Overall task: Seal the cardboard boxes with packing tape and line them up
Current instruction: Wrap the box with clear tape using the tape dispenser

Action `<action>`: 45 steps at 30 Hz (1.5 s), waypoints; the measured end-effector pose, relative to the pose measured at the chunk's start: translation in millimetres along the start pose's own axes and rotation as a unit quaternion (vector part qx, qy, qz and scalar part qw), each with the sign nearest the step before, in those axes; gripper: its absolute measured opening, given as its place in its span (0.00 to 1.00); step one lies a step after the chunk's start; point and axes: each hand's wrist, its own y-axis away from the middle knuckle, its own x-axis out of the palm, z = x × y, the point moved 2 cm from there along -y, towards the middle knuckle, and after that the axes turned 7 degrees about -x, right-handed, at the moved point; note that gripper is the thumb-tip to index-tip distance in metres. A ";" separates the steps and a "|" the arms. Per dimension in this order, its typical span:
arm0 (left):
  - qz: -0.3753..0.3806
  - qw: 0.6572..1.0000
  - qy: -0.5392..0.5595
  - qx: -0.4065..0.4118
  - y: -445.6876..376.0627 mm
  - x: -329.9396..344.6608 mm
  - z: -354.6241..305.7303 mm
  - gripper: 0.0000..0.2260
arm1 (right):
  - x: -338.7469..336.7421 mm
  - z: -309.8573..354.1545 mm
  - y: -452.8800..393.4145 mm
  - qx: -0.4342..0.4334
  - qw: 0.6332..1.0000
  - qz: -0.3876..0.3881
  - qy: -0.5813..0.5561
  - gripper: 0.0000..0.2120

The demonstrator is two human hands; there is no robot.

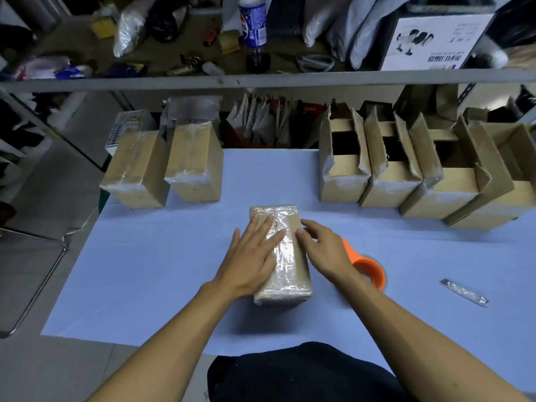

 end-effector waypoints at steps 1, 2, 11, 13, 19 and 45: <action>0.010 1.000 -0.001 -0.002 0.3 4.7 -2.0 0.25 | -7.4 -7.8 2.4 0.007 0.996 -0.038 0.081 0.15; 0.012 1.000 0.008 -0.011 0.7 9.1 -1.7 0.27 | -15.5 -16.3 6.7 0.025 0.984 -0.067 0.166 0.15; -0.026 0.999 0.034 -0.015 1.3 17.8 5.2 0.35 | -27.9 -51.1 36.6 0.114 0.905 0.039 0.408 0.31; -0.043 0.997 0.059 -0.006 1.7 18.0 3.4 0.35 | -27.1 -56.4 37.1 0.099 0.924 0.027 0.369 0.28; -0.073 0.979 0.190 0.004 -0.7 15.3 2.5 0.29 | -43.3 -40.1 24.7 0.076 0.976 -0.065 0.196 0.25; 0.045 0.805 0.562 -0.187 -51.2 -101.5 -45.1 0.09 | -85.8 66.9 -11.9 -0.287 0.948 0.001 0.136 0.31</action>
